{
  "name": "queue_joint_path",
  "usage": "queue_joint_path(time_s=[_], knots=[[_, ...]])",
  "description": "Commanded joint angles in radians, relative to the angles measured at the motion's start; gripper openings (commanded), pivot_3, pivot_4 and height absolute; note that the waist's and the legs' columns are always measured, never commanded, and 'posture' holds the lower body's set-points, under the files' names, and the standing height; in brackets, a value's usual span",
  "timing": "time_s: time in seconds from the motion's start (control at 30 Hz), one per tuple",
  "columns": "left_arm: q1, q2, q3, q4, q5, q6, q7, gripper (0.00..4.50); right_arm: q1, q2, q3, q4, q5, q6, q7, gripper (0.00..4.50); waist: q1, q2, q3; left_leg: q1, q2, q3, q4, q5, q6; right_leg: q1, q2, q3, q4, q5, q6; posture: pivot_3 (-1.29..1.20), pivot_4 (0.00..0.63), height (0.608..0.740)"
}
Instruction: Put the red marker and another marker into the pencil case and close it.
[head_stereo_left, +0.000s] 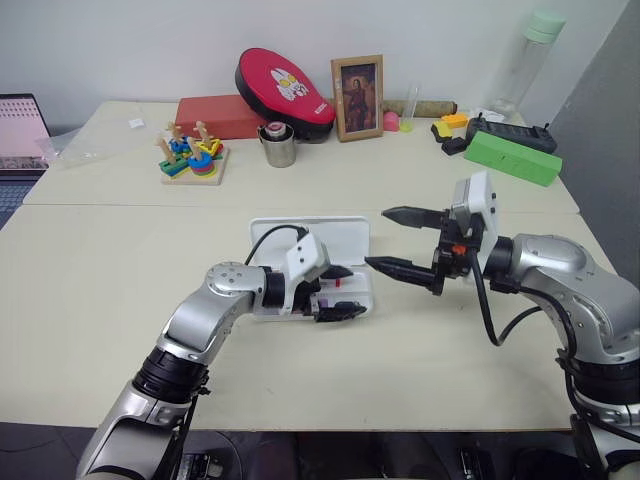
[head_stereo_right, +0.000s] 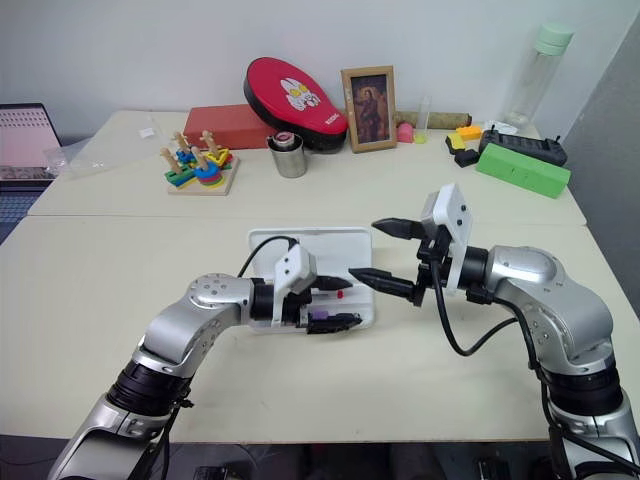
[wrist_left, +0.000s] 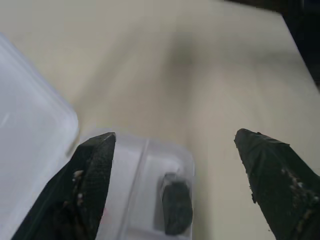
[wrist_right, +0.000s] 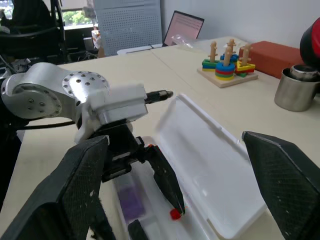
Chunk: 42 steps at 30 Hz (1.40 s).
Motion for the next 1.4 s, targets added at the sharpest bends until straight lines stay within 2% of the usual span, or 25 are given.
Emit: queue_joint_path(time_s=[0.03,0.1,0.13,0.23,0.4,0.43,0.47,0.5,0.57,0.7,0.73,0.83,1.0,1.2,1.4], knots=[[0.026,-0.027,0.18,-0.175,-0.162,0.118,0.121,4.47,-0.12,0.034,0.003,0.133,-0.056,-0.06,-0.023,4.5,-0.001,0.0,0.0,0.0,0.0,0.0,0.0,0.0,0.0,0.0,0.0,0.0,0.0,0.0,0.0,0.0,0.15,0.74],[0.061,-0.02,0.276,-0.25,-0.236,0.177,0.183,4.47,-0.197,0.071,0.02,0.234,-0.087,-0.071,-0.043,4.5,-0.004,0.0,0.0,0.0,0.0,0.0,0.0,0.0,0.0,0.0,0.0,0.0,0.0,0.0,0.0,0.0,0.15,0.74],[0.082,-0.01,0.318,-0.283,-0.263,0.199,0.208,4.5,-0.233,0.091,0.029,0.283,-0.101,-0.077,-0.049,4.2,-0.006,0.0,0.0,0.0,0.0,0.0,0.0,0.0,0.0,0.0,0.0,0.0,0.0,0.0,-0.001,0.0,0.15,0.74],[0.164,0.041,0.416,-0.351,-0.278,0.23,0.266,4.5,-0.332,0.147,0.075,0.441,-0.171,-0.107,-0.058,3.8,-0.015,0.0,0.0,0.001,0.0,0.0,0.0,0.0,0.0,0.0,0.0,0.0,0.0,0.002,-0.003,0.0,0.15,0.74],[0.316,0.102,0.572,-0.426,-0.33,0.238,0.31,4.5,-0.485,0.234,0.163,0.732,-0.314,-0.18,-0.067,2.54,-0.022,0.0,0.0,0.0,0.0,0.0,0.0,0.0,0.0,0.0,0.0,0.0,0.0,0.002,-0.003,0.0,0.15,0.74],[0.337,0.111,0.592,-0.44,-0.343,0.24,0.314,4.5,-0.51,0.25,0.174,0.785,-0.338,-0.196,-0.066,2.27,-0.023,0.0,0.0,0.0,0.0,0.0,-0.001,0.0,0.0,0.0,0.0,0.0,0.0,0.002,-0.003,0.0,0.15,0.74],[0.356,0.119,0.61,-0.452,-0.354,0.239,0.317,4.5,-0.532,0.265,0.182,0.836,-0.359,-0.212,-0.066,2.19,-0.019,0.0,0.0,0.0,0.0,0.0,-0.001,0.0,0.0,0.0,0.0,0.0,0.0,0.002,-0.003,0.0,0.15,0.74],[0.375,0.125,0.63,-0.462,-0.366,0.238,0.32,4.5,-0.552,0.279,0.2,0.892,-0.392,-0.236,-0.067,1.81,-0.019,0.0,0.0,0.0,0.0,0.0,-0.001,0.0,0.0,0.0,-0.001,-0.001,0.0,0.002,-0.003,0.0,0.15,0.74],[0.41,0.136,0.666,-0.478,-0.388,0.231,0.324,4.5,-0.582,0.302,0.235,0.995,-0.454,-0.291,-0.066,1.39,-0.018,0.0,0.0,0.0,0.0,0.0,-0.001,0.0,0.0,0.0,-0.001,-0.001,0.0,0.002,-0.003,0.0,0.15,0.74],[0.482,0.167,0.729,-0.518,-0.467,0.239,0.313,4.5,-0.61,0.335,0.274,1.108,-0.521,-0.375,-0.002,0.23,-0.019,0.0,0.0,0.0,0.0,0.0,-0.001,0.0,0.0,0.0,-0.001,-0.001,0.0,0.002,-0.004,0.0,0.15,0.74],[0.496,0.175,0.736,-0.524,-0.482,0.239,0.312,4.5,-0.613,0.338,0.277,1.12,-0.53,-0.387,0.015,0.06,-0.02,0.0,0.0,0.0,0.0,0.0,-0.001,0.0,0.0,0.0,-0.001,-0.001,0.0,0.002,-0.004,0.0,0.15,0.74],[0.544,0.206,0.761,-0.534,-0.494,0.224,0.305,4.5,-0.593,0.331,0.299,1.061,-0.535,-0.372,0.12,0.06,-0.021,0.001,0.0,0.0,0.0,0.0,-0.002,0.0,0.0,-0.001,-0.001,-0.001,0.0,0.002,-0.004,0.0,0.15,0.74],[0.567,0.24,0.793,-0.527,-0.529,0.21,0.304,4.5,-0.5,0.292,0.338,0.853,-0.524,-0.345,0.26,0.06,-0.022,0.001,0.0,0.0,0.0,0.0,-0.002,0.0,0.0,-0.001,0.0,-0.001,0.0,0.002,-0.004,0.0,0.15,0.74],[0.551,0.269,0.768,-0.52,-0.543,0.211,0.312,4.5,-0.387,0.26,0.358,0.623,-0.507,-0.307,0.329,0.06,-0.023,0.001,0.001,0.001,0.001,0.0,-0.002,0.0,0.0,-0.001,0.0,-0.001,0.0,0.002,-0.004,0.0,0.15,0.74],[0.527,0.295,0.749,-0.521,-0.579,0.223,0.309,4.5,-0.264,0.239,0.48,0.515,-0.607,-0.301,0.302,0.06,-0.024,0.001,0.0,0.001,0.001,0.0,-0.002,0.0,0.0,-0.001,0.0,0.0,0.0,0.002,-0.004,0.0,0.15,0.74]])
